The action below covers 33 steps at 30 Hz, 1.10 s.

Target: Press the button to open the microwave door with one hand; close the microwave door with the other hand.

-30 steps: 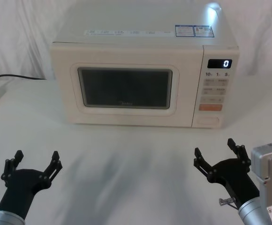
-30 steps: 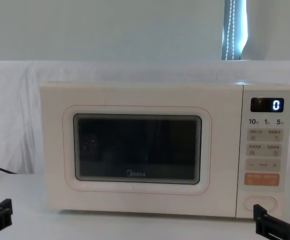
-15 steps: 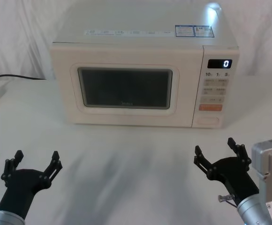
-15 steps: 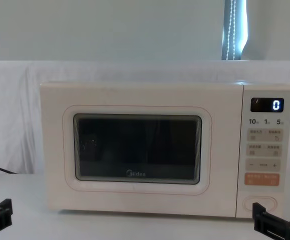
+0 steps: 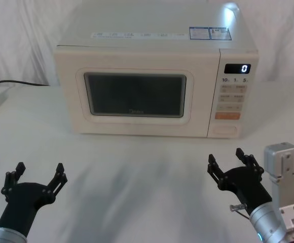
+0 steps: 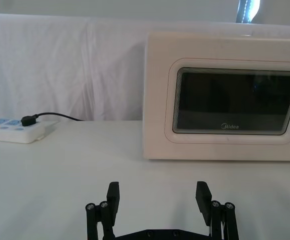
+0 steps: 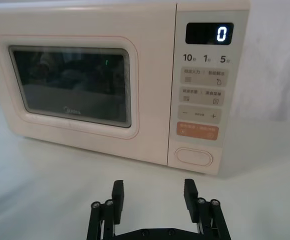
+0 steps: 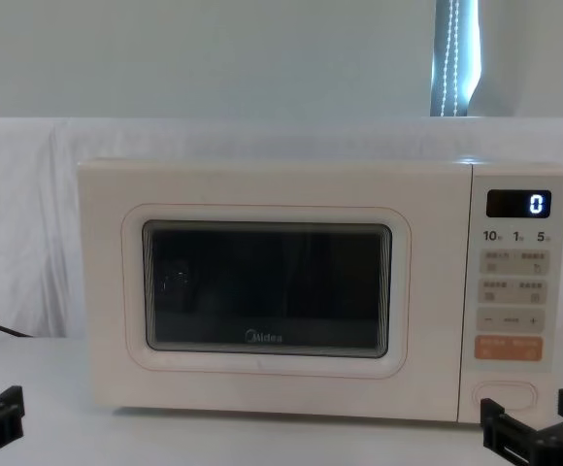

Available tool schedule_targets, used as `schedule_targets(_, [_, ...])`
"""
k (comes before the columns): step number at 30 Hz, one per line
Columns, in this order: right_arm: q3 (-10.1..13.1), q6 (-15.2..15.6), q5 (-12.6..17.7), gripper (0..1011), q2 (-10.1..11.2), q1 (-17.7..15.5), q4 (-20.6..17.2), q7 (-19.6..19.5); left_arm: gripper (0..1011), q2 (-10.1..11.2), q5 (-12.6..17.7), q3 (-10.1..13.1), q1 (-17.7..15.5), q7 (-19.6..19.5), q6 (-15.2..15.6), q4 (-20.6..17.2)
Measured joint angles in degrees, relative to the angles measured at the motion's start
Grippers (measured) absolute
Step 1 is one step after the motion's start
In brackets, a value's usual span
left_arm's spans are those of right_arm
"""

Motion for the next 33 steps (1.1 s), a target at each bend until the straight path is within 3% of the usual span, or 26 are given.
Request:
schedule_targets(27, [0.98,8.16,-6.07,2,-4.87,10.49,8.92,-1.74,1001,0.00,0.00,0.00,0.00,0.00,0.00,0.00])
schedule_targets(33, [1.36,9.44,-7.30,0,-6.06,12.65,11.49,-2.41,1001,0.00,0.00,0.00,0.00,0.00,0.00,0.00])
